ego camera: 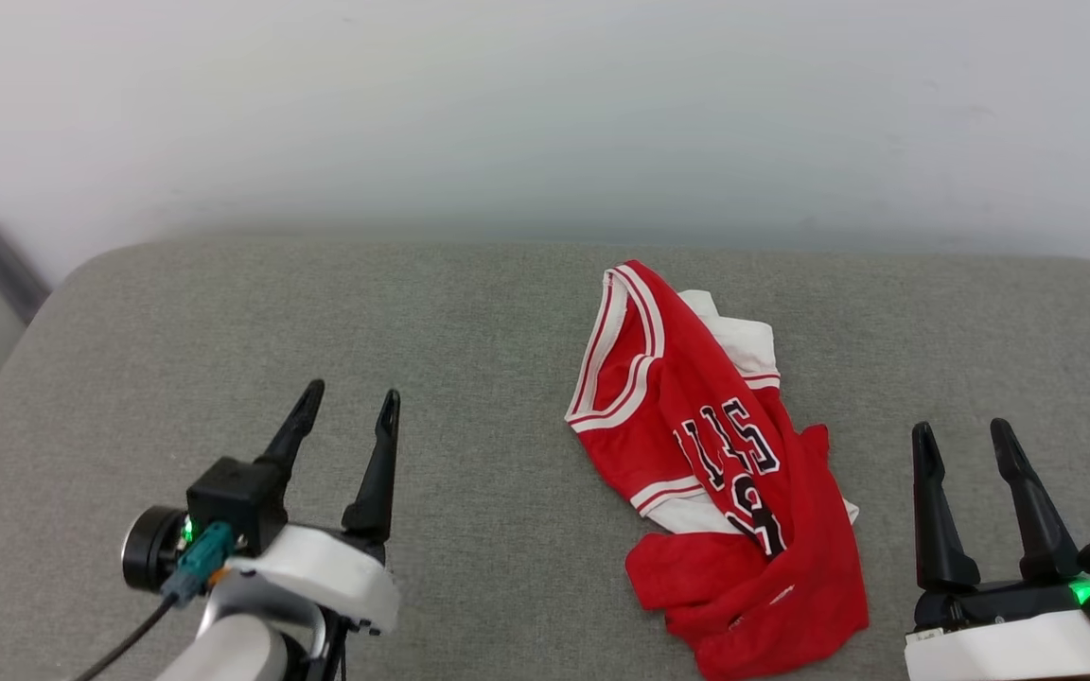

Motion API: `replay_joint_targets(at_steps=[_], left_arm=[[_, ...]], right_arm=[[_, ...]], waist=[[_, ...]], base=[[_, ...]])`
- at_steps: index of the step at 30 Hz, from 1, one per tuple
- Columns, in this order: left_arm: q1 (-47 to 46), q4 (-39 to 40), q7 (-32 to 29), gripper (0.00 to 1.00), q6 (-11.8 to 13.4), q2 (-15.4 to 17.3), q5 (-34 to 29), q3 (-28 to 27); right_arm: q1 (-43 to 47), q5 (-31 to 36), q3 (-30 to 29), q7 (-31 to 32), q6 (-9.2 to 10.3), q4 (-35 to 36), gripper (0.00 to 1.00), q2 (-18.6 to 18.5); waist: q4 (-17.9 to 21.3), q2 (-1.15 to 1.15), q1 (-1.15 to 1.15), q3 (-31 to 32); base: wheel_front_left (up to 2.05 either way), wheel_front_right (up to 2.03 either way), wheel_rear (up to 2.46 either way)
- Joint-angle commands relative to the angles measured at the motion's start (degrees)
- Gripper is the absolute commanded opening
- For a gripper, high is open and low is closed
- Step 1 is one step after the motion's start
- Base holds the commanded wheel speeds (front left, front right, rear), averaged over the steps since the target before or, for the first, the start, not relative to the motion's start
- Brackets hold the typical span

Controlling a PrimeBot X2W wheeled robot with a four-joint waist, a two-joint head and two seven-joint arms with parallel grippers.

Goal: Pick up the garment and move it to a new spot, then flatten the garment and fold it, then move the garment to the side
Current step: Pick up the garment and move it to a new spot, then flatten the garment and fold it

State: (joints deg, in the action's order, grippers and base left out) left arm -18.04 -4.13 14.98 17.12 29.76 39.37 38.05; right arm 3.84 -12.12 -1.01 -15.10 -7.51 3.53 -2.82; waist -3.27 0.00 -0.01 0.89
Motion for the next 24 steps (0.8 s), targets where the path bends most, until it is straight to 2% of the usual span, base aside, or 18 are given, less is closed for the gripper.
replay_joint_targets(at_steps=[1,6,15,24], left_arm=[[4.4,2.1,0.3,1.00,0.3,-1.5,-2.1,-2.8],[12.4,4.4,0.3,1.00,-1.6,-4.8,-6.1,-8.0],[16.1,3.1,0.3,1.00,-6.7,-9.3,-9.7,-12.1],[15.3,0.7,-0.1,1.00,-10.4,-10.4,-11.6,-12.0]], right_arm=[[1.0,-0.2,-0.2,-0.1,0.04,0.4,1.00,-0.1],[1.4,-0.3,0.0,-0.1,0.04,0.3,1.00,-0.1],[1.9,0.6,0.3,-0.1,0.04,-0.1,1.00,-0.1],[2.0,0.9,0.9,-0.1,0.04,-0.5,1.00,-0.1]], waist=[[-0.5,0.00,0.01,0.2],[-0.3,0.00,0.01,0.5],[-0.4,0.00,0.01,0.5],[0.3,0.00,0.01,-0.2]], base=[[0.00,0.00,0.00],[0.00,0.00,0.00],[0.00,0.00,0.00],[0.00,0.00,0.00]])
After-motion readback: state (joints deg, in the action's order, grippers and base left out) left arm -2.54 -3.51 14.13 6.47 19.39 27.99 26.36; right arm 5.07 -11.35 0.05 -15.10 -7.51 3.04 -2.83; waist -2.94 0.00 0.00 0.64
